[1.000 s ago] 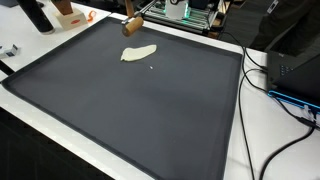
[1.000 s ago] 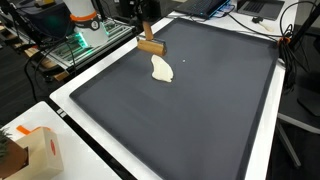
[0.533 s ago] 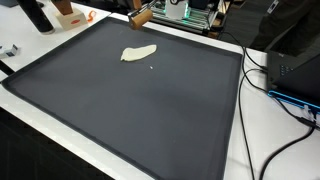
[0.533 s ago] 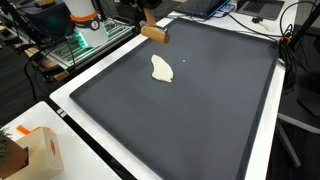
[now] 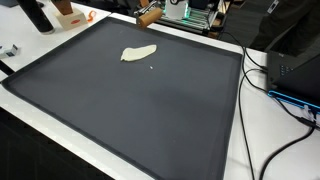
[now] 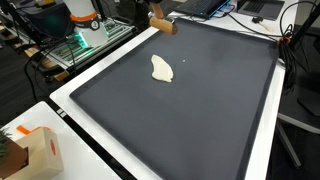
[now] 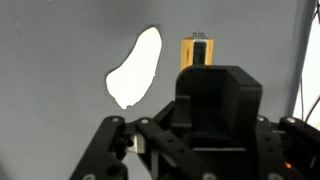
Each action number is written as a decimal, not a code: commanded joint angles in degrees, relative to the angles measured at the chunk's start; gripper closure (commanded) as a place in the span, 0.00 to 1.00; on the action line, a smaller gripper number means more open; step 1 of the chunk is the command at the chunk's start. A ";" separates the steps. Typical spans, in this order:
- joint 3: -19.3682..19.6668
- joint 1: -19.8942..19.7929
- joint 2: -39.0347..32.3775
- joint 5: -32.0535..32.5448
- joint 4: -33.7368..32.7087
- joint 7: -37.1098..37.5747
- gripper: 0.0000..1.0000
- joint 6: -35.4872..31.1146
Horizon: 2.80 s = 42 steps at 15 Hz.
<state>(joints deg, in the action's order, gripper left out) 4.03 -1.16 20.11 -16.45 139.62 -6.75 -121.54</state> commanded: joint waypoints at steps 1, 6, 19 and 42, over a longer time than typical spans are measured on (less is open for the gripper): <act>2.21 0.99 0.60 -5.01 1.16 -3.49 0.79 -0.15; 3.43 0.86 -0.41 -8.74 2.37 -7.71 0.79 -2.35; 6.52 0.79 -5.56 -22.70 3.87 -24.09 0.79 -6.26; 4.53 -1.21 -13.85 -26.36 1.03 -19.72 0.79 -4.90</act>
<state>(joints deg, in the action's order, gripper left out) 9.34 -1.47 6.80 -41.59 141.47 -28.59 -127.01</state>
